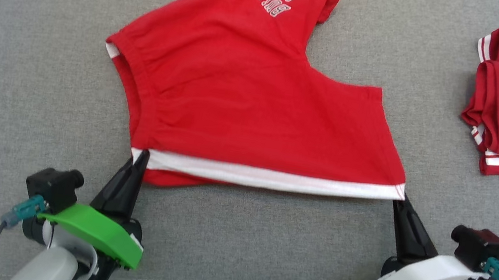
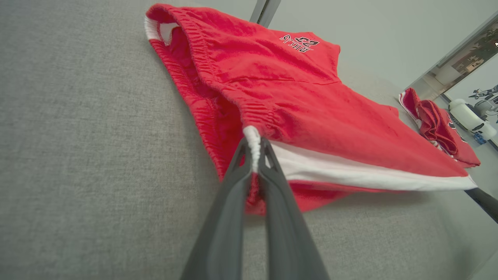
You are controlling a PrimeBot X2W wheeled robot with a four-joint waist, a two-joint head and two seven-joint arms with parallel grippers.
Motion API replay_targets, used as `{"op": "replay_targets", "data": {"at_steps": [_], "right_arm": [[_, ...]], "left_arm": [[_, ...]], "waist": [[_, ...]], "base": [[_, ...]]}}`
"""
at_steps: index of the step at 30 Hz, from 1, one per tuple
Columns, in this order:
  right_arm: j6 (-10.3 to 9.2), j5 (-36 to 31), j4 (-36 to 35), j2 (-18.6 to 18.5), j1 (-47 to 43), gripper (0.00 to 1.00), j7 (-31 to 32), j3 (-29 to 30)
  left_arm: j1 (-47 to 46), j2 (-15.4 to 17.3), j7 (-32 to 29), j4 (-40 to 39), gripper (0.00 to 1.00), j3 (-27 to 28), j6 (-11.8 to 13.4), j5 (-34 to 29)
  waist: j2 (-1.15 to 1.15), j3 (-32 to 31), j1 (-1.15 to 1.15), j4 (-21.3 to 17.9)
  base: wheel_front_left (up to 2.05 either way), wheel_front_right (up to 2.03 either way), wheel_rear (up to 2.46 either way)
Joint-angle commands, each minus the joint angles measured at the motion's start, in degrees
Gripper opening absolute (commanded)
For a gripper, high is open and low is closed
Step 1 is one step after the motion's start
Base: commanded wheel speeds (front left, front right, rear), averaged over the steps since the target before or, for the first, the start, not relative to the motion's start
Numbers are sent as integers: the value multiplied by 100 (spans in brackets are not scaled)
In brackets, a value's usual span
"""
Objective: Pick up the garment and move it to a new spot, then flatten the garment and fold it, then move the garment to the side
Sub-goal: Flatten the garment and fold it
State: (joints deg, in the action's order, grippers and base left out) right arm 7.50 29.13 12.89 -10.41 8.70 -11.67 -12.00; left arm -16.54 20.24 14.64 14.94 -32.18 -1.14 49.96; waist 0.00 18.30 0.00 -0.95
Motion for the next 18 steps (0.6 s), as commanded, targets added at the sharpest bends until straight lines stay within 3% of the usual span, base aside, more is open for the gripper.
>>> {"op": "replay_targets", "data": {"at_steps": [1,5,18], "right_arm": [[-3,-7,-30,33,-142,0,40,34],[-3,-28,-197,220,-674,0,203,256],[-5,-265,-935,591,-1828,0,847,890]], "left_arm": [[159,31,-5,-33,0,-19,41,-19],[606,61,-82,-157,0,-79,211,87],[1403,166,-392,-629,0,-188,435,416]], "waist": [[0,-340,0,-48],[0,-605,0,-77],[0,-848,0,-106]], "base": [[0,0,0],[0,0,0],[0,0,0]]}}
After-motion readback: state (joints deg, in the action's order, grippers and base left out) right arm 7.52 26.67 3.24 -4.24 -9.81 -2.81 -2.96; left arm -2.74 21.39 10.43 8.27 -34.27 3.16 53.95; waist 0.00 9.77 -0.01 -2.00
